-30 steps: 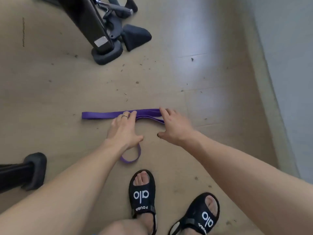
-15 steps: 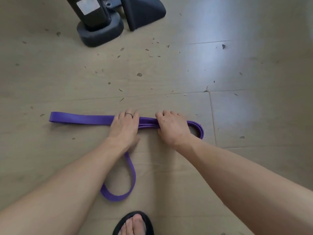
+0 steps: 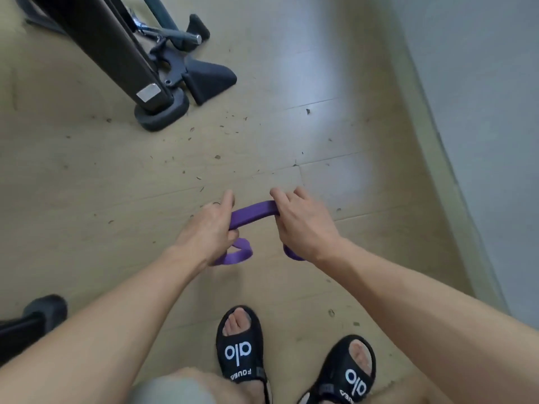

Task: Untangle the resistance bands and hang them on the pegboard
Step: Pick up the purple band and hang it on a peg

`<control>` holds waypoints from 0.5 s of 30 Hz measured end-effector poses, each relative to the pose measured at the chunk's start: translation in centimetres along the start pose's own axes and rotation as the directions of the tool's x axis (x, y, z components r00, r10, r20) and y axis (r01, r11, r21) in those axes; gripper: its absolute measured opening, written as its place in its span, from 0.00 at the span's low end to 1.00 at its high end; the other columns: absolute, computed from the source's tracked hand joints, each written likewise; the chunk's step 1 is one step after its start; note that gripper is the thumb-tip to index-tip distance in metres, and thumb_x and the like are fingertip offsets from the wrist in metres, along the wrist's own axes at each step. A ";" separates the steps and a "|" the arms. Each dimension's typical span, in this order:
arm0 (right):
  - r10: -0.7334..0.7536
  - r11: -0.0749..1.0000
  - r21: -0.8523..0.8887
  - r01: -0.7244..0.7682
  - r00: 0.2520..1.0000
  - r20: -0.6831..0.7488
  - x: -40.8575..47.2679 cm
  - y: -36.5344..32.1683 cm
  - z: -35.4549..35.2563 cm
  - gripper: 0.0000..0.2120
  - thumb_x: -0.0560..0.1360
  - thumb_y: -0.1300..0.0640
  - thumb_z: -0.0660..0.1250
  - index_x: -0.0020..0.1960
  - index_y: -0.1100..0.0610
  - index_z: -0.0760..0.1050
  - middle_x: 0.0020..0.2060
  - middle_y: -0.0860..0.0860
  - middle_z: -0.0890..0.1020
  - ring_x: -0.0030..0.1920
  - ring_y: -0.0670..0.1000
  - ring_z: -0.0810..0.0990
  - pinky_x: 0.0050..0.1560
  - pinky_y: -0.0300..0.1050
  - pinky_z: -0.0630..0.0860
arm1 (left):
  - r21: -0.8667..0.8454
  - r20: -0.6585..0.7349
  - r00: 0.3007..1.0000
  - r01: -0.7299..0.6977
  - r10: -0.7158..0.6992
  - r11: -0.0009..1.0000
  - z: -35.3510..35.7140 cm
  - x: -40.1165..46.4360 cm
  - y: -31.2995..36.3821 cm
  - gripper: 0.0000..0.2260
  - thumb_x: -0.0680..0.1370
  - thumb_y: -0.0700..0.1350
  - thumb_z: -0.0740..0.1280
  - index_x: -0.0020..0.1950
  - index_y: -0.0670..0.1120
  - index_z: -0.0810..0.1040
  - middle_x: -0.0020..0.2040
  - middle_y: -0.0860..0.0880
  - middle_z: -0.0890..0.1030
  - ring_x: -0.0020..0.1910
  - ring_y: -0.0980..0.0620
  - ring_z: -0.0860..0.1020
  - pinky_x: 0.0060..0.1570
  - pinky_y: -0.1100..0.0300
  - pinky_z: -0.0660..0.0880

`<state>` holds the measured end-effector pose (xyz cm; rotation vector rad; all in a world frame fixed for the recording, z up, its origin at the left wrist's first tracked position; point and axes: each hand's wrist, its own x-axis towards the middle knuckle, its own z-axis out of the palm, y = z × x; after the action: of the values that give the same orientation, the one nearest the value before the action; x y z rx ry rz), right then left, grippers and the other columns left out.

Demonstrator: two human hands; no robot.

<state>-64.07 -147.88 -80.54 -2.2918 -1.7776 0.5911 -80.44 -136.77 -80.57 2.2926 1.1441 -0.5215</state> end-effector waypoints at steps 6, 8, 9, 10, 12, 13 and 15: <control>0.072 0.997 -0.013 -0.076 0.977 -0.198 -8.5 -3.4 -20.1 0.03 0.70 0.62 0.66 0.44 0.59 0.75 0.37 0.54 0.77 0.41 0.59 0.72 0.30 0.52 0.72 | -0.125 -0.009 0.985 -0.175 0.175 0.977 -15.2 -10.5 10.1 0.11 0.74 0.46 0.72 0.46 0.49 0.70 0.42 0.53 0.71 0.47 0.47 0.72 0.39 0.56 0.67; 0.138 0.990 0.014 -0.139 0.952 -0.272 -11.0 -4.5 -27.3 0.03 0.70 0.61 0.64 0.43 0.59 0.74 0.37 0.54 0.76 0.41 0.59 0.72 0.31 0.51 0.71 | -0.165 -0.022 0.973 -0.230 0.230 0.959 -20.8 -13.6 14.1 0.12 0.74 0.51 0.75 0.46 0.50 0.74 0.40 0.55 0.71 0.46 0.50 0.71 0.41 0.58 0.69; 0.171 0.985 0.023 -0.172 0.941 -0.292 -12.5 -4.9 -30.7 0.03 0.70 0.61 0.63 0.44 0.59 0.74 0.38 0.54 0.76 0.42 0.59 0.72 0.33 0.51 0.72 | -0.170 -0.029 0.963 -0.267 0.266 0.949 -23.6 -15.2 16.1 0.12 0.73 0.53 0.76 0.46 0.51 0.75 0.40 0.56 0.72 0.46 0.51 0.71 0.43 0.56 0.71; 0.206 0.978 0.035 -0.206 0.930 -0.305 -13.8 -5.3 -34.0 0.04 0.71 0.61 0.63 0.45 0.59 0.74 0.40 0.54 0.76 0.43 0.59 0.72 0.35 0.52 0.73 | -0.181 -0.025 0.955 -0.295 0.295 0.938 -26.4 -16.8 18.2 0.12 0.73 0.55 0.76 0.45 0.51 0.75 0.40 0.56 0.73 0.46 0.51 0.71 0.45 0.55 0.72; 0.287 0.958 0.076 -0.278 0.903 -0.319 -16.7 -6.0 -40.0 0.05 0.73 0.60 0.62 0.48 0.58 0.74 0.43 0.53 0.77 0.46 0.58 0.71 0.39 0.52 0.72 | -0.236 0.006 0.942 -0.323 0.334 0.916 -31.4 -19.9 22.2 0.13 0.73 0.55 0.76 0.43 0.52 0.74 0.39 0.54 0.75 0.42 0.52 0.73 0.43 0.55 0.71; 0.326 0.945 0.104 -0.309 0.886 -0.329 -18.2 -6.3 -42.7 0.06 0.73 0.58 0.62 0.49 0.58 0.73 0.44 0.52 0.77 0.48 0.58 0.71 0.41 0.51 0.71 | -0.263 0.020 0.934 -0.339 0.356 0.903 -33.4 -21.4 24.0 0.13 0.73 0.54 0.76 0.42 0.53 0.73 0.37 0.53 0.75 0.38 0.52 0.73 0.41 0.55 0.70; 0.403 0.915 0.166 -0.367 0.843 -0.356 -21.2 -6.9 -47.6 0.08 0.73 0.56 0.60 0.49 0.56 0.73 0.45 0.50 0.78 0.50 0.56 0.71 0.43 0.50 0.70 | -0.290 0.029 0.907 -0.395 0.421 0.872 -36.9 -24.2 27.6 0.14 0.73 0.53 0.77 0.41 0.52 0.72 0.33 0.53 0.73 0.33 0.52 0.70 0.38 0.54 0.69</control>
<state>-54.74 -161.70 -30.66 -2.5010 -1.0963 0.2396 -67.80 -143.40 -30.50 2.1504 0.6104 -0.2753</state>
